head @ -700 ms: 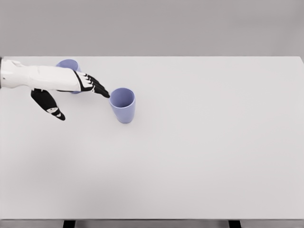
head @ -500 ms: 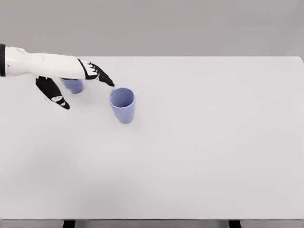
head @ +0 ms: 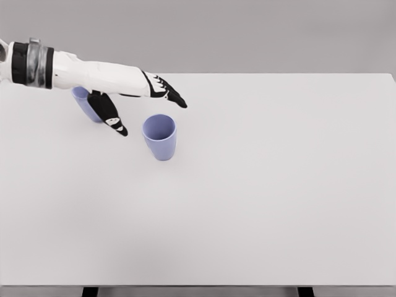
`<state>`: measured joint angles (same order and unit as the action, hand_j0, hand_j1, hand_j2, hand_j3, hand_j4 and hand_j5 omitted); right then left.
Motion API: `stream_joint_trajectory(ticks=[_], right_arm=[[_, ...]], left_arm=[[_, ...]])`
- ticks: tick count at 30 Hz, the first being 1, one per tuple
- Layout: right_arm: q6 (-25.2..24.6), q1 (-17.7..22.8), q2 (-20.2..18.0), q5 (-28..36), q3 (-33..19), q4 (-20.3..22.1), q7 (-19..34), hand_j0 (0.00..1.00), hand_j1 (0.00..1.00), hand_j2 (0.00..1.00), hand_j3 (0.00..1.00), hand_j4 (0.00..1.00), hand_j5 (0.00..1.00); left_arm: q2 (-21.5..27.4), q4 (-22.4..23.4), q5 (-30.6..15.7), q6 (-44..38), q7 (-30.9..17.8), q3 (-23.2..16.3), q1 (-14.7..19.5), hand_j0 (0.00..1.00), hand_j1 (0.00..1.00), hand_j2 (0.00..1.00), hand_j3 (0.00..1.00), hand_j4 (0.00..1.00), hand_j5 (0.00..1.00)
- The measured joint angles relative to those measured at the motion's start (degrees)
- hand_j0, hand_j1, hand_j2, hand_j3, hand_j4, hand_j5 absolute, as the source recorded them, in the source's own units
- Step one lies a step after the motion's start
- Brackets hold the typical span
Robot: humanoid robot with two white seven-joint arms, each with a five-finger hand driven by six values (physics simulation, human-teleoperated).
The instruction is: Place the right cup on the left cup with left arm
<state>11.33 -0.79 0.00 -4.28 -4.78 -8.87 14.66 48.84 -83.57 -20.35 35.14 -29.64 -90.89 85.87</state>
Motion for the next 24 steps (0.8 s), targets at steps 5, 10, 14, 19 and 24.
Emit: stream_joint_trajectory(ticks=[5,10,14,19,24], right_arm=[[0.00,0.09,0.00,-0.01,-0.04,0.00,0.00,1.00,1.00,1.00,1.00,1.00,1.00],[0.00,0.00,0.00,0.00,-0.04,0.00,0.00,1.00,1.00,1.00,1.00,1.00,1.00],[0.00,0.00,0.00,0.00,-0.05,0.00,0.00,1.00,1.00,1.00,1.00,1.00,1.00],[0.00,0.00,0.00,0.00,-0.05,0.00,0.00,1.00,1.00,1.00,1.00,1.00,1.00],[0.00,0.09,0.00,0.00,-0.05,0.00,0.00,1.00,1.00,1.00,1.00,1.00,1.00]], left_arm=[[-1.14,3.04,0.54,0.00,0.05,0.45,-2.56,1.00,1.00,1.00,1.00,1.00,1.00],[-4.95,9.67,2.30,0.03,-0.20,3.17,-7.91,1.00,1.00,1.00,1.00,1.00,1.00],[-7.13,11.19,3.98,-0.01,-0.24,4.98,-8.00,1.00,1.00,1.00,1.00,1.00,1.00],[-7.73,11.73,5.02,0.00,-0.23,5.49,-9.23,1.00,1.00,1.00,1.00,1.00,1.00],[-7.80,11.83,5.24,-0.01,-0.23,5.55,-9.23,1.00,1.00,1.00,1.00,1.00,1.00]])
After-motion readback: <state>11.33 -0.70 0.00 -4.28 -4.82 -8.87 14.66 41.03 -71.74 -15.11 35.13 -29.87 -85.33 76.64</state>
